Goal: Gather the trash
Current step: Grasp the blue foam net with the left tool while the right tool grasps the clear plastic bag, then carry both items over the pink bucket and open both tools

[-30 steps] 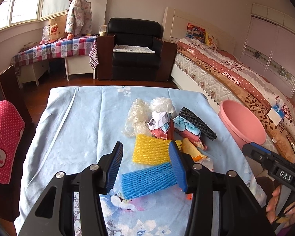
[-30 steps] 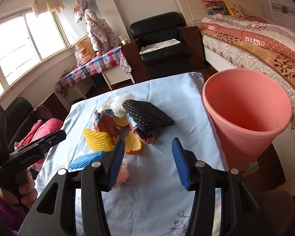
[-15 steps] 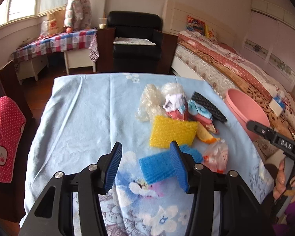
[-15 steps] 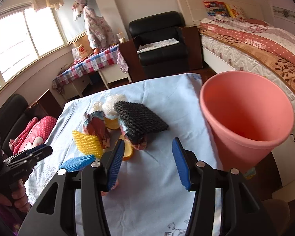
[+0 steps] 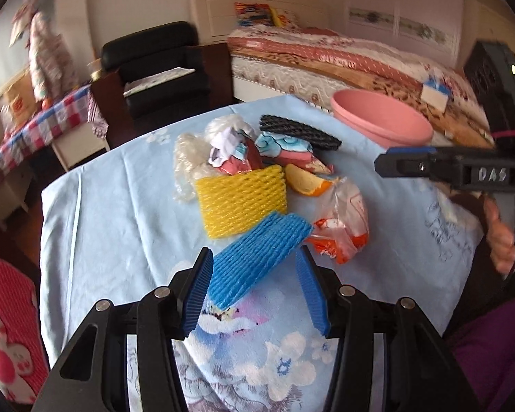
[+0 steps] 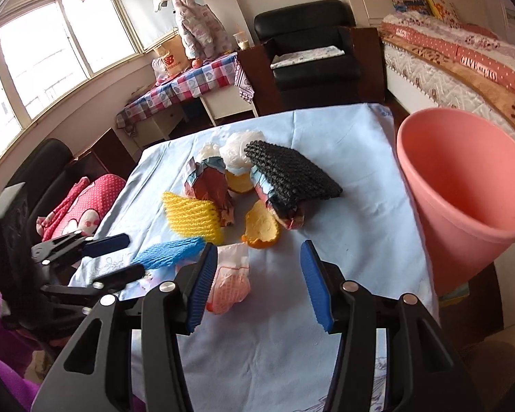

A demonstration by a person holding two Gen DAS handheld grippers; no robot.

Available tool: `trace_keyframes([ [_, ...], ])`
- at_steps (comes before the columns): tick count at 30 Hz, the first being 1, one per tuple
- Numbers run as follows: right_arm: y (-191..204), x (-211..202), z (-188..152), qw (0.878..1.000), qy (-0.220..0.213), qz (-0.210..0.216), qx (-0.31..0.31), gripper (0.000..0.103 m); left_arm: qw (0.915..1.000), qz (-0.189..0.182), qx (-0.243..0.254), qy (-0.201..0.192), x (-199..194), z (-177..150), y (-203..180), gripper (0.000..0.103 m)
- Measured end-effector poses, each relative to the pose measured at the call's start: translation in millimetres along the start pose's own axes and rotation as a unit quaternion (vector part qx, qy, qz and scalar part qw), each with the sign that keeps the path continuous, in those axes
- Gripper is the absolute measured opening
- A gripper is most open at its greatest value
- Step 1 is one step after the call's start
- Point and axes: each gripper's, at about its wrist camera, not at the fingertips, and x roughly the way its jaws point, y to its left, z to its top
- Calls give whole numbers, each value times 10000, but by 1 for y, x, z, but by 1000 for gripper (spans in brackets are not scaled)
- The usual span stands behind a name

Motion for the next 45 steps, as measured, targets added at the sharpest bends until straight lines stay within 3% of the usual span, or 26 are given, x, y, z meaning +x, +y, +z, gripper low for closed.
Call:
trace_keyframes([
  [2, 2, 3, -2, 9999, 114, 115, 51, 51, 9999, 14, 138, 32, 6, -1, -2, 48],
  [10, 18, 27, -9, 9982, 539, 244, -27, 51, 9996, 129, 190, 175, 20, -5, 2, 6],
  [12, 19, 33, -11, 9977, 626, 245, -19, 50, 9998, 116, 94, 154, 19, -7, 5, 4],
  [16, 22, 36, -13, 9968, 711, 374, -44, 23, 9998, -39, -162, 59, 9, -8, 12, 3],
  [23, 24, 24, -12, 9966, 641, 460, -237, 9, 9973, -315, -658, -68, -13, -4, 19, 3],
  [38, -7, -42, 12, 9987, -424, 234, -126, 7, 9890, -839, -876, -851, -59, 51, -17, 2],
  [45, -39, -75, 33, 9942, -1060, -170, 104, 7, 9815, -979, -1165, -1162, -63, 96, -29, 2],
])
